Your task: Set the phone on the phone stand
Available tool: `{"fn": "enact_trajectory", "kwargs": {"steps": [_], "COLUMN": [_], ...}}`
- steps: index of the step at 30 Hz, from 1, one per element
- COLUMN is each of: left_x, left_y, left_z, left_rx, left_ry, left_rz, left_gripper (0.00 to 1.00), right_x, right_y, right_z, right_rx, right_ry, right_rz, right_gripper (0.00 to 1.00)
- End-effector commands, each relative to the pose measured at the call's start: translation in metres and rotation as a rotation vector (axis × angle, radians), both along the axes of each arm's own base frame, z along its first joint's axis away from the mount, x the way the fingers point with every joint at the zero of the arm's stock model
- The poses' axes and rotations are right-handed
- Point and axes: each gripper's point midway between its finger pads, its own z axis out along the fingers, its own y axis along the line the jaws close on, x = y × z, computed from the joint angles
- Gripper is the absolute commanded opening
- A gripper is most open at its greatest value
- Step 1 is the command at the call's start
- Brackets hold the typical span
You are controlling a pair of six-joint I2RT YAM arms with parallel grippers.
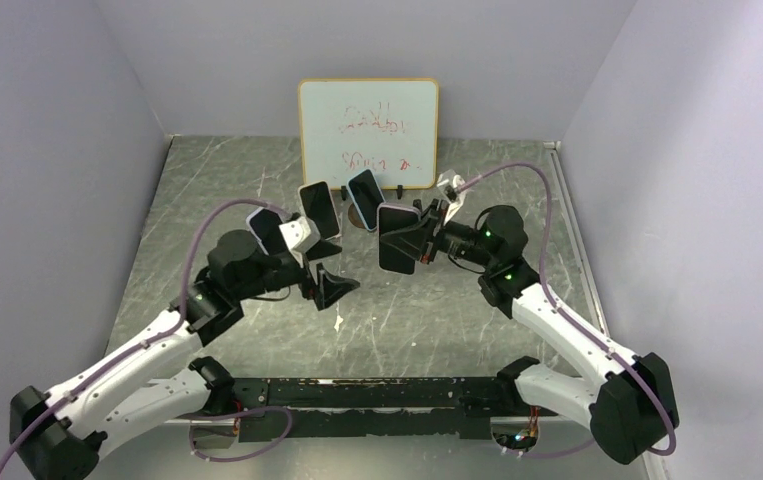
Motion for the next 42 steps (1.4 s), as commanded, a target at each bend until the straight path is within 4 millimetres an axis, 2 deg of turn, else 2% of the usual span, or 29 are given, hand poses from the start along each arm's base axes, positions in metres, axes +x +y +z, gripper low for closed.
{"fn": "enact_trajectory", "kwargs": {"steps": [1, 6, 14, 25, 27, 28, 30, 32, 33, 36, 40, 42], "left_x": [-0.001, -0.001, -0.009, -0.02, -0.025, -0.027, -0.03, -0.034, -0.035, -0.037, -0.037, -0.037], "left_y": [-0.012, -0.019, -0.027, -0.045, -0.048, -0.049, -0.05, -0.052, -0.053, -0.053, -0.051, -0.051], "left_z": [0.004, 0.003, 0.019, 0.006, 0.001, 0.0, -0.003, -0.006, -0.007, -0.009, -0.009, -0.008], "left_rx": [-0.16, -0.226, -0.341, -0.339, -0.335, -0.336, -0.334, -0.331, -0.328, -0.321, -0.301, -0.293], "left_ry": [0.039, 0.027, -0.009, 0.053, 0.06, 0.061, 0.064, 0.071, 0.076, 0.075, 0.061, 0.055], "left_rz": [-0.021, -0.043, -0.117, -0.248, -0.273, -0.281, -0.298, -0.324, -0.33, -0.333, -0.323, -0.325], "left_gripper": [0.9, 0.92, 0.94, 0.89, 0.83, 0.76, 0.49, 0.13, 0.06, 0.05, 0.05, 0.05], "right_x": [-0.025, -0.038, -0.045, -0.052, -0.053, -0.054, -0.055, -0.056, -0.056, -0.057, -0.045, -0.044], "right_y": [0.002, 0.006, 0.026, 0.045, 0.047, 0.048, 0.051, 0.052, 0.053, 0.055, 0.058, 0.059], "right_z": [0.082, 0.091, 0.077, 0.081, 0.083, 0.083, 0.083, 0.084, 0.084, 0.081, 0.075, 0.073], "right_rx": [0.264, 0.291, 0.266, 0.267, 0.268, 0.266, 0.26, 0.261, 0.258, 0.222, 0.167, 0.139], "right_ry": [-0.134, -0.147, -0.126, -0.137, -0.14, -0.142, -0.145, -0.154, -0.157, -0.166, -0.127, -0.16], "right_rz": [0.094, 0.15, 0.218, 0.255, 0.26, 0.265, 0.265, 0.258, 0.258, 0.267, 0.218, 0.225], "right_gripper": [0.0, 0.0, 0.0, 0.0, 0.0, 0.0, 0.0, 0.0, 0.0, 0.0, 0.0, 0.0]}}
